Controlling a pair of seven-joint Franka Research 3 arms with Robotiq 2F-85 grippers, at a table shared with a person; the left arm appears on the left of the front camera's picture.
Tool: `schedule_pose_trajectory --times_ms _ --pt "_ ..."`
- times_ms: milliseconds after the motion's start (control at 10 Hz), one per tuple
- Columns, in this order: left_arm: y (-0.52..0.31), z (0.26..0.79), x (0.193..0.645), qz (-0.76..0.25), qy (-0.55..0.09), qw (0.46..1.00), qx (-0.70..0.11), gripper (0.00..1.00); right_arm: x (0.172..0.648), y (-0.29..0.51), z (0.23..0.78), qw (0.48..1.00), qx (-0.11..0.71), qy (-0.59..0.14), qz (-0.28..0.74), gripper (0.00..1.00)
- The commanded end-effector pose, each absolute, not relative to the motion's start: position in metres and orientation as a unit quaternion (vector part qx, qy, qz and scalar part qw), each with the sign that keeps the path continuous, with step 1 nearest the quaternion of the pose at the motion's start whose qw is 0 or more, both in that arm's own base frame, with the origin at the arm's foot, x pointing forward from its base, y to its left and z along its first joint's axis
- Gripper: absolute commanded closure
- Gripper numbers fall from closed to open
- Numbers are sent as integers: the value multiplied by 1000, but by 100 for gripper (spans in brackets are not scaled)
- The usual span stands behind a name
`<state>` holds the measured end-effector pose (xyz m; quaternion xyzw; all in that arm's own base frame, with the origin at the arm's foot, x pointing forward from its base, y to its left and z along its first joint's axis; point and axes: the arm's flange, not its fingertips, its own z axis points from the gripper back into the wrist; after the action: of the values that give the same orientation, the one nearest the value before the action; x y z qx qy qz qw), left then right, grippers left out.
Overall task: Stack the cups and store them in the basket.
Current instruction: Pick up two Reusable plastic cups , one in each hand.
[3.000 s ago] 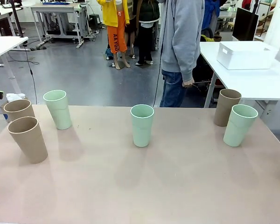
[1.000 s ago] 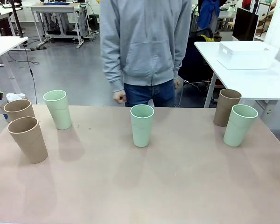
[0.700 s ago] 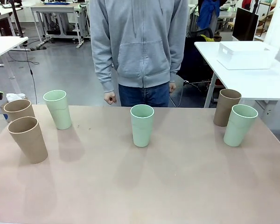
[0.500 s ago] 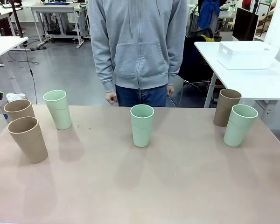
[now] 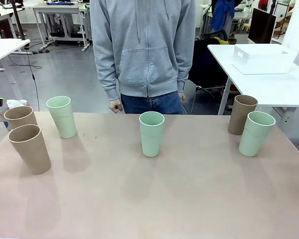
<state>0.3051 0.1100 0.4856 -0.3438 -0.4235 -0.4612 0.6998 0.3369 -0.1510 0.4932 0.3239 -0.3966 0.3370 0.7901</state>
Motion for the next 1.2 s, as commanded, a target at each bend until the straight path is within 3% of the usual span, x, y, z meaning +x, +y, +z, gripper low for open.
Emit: schedule_pose_trajectory --times_ms 0,1100 --pt "109 488 308 -464 -435 690 -346 0 341 -152 496 779 326 -412 343 0" --pt "109 488 308 -464 -435 690 -346 0 341 -152 496 779 326 -412 343 0"
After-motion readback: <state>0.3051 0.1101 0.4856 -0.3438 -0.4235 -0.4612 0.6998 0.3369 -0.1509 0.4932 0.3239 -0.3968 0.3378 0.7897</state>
